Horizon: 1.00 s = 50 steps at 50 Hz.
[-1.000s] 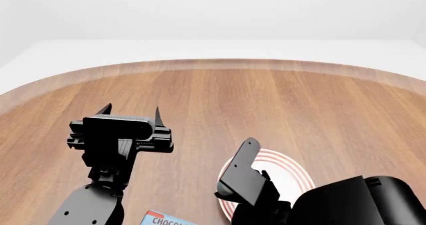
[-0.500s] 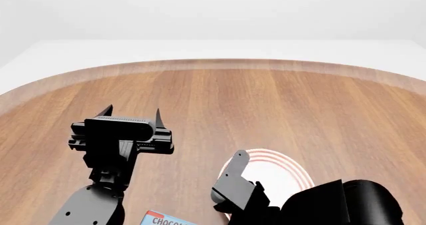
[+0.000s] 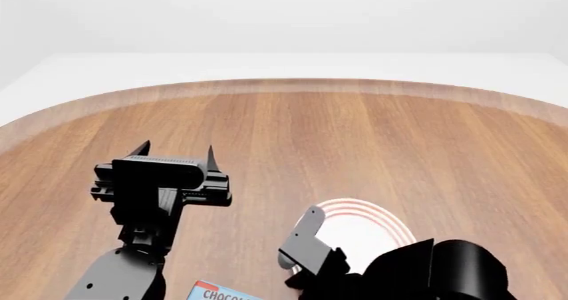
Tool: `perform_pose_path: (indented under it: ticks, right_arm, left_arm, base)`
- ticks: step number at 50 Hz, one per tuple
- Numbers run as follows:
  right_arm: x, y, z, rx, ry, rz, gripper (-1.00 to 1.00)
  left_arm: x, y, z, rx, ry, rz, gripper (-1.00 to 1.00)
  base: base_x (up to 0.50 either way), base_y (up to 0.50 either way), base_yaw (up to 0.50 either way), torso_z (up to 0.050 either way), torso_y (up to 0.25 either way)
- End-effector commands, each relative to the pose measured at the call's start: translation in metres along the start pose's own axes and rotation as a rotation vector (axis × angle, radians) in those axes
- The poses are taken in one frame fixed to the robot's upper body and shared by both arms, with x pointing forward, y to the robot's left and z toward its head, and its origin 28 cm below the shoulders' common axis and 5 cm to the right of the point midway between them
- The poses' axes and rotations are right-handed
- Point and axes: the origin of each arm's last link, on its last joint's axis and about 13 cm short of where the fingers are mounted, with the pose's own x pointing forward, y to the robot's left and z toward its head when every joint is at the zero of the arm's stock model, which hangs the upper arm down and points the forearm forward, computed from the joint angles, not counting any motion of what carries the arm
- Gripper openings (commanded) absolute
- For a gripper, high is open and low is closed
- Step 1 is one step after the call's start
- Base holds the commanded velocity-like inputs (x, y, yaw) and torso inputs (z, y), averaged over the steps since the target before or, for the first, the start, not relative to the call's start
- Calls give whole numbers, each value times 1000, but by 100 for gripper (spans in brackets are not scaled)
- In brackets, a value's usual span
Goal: Put the chocolate pudding to the right of the plate.
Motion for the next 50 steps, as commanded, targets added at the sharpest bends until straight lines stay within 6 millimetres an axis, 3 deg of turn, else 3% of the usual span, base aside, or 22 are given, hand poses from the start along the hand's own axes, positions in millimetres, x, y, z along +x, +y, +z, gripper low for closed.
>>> perform_pose_path:
  ticks: [1, 50]
  right_arm:
    - [11, -5, -6, 21, 32, 18, 100]
    - [49, -10, -14, 11, 173, 118, 100]
  left_arm:
    - [0, -1, 0, -1, 0, -2, 100]
    - [-2, -1, -5, -6, 8, -10, 100]
  base:
    - [0, 0, 0, 0, 0]
    - [0, 0, 0, 0, 0]
